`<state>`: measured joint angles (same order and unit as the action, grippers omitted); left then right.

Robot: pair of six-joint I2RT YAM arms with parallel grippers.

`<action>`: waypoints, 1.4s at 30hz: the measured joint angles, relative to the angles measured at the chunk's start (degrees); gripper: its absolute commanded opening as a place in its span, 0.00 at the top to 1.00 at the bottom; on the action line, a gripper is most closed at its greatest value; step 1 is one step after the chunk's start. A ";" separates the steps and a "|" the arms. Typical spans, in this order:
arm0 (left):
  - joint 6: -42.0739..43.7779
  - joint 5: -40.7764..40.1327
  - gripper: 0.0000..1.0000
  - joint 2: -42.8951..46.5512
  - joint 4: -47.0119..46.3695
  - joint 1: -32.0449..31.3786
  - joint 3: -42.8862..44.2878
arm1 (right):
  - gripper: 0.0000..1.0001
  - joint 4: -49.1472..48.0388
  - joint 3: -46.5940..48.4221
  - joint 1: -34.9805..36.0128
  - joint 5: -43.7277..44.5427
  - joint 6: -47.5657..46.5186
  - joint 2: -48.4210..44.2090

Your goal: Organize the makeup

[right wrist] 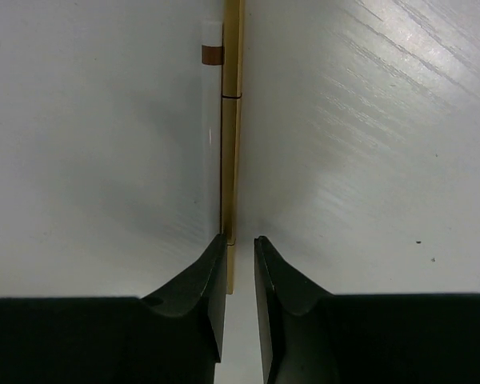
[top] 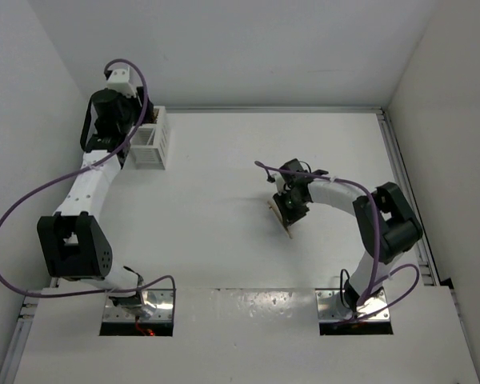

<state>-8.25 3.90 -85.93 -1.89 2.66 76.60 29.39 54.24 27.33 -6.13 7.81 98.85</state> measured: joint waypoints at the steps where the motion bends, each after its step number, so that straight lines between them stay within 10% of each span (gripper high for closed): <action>1: 0.00 0.17 0.35 0.04 0.04 0.00 -1.27 | 0.80 -0.11 0.02 0.04 -0.11 0.02 0.13; 31: 0.83 3.72 0.44 1.22 4.09 -2.80 -11.50 | 1.00 1.31 3.85 -2.38 -0.87 2.67 4.79; 42: 4.33 15.17 0.40 4.90 6.58 -7.87 -11.61 | 1.00 -4.98 1.51 -2.60 -0.50 1.14 -12.57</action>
<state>-3.92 19.07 -81.03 4.69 -5.21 64.99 24.40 55.75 24.73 -6.63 8.95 86.28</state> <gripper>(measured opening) 0.587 0.017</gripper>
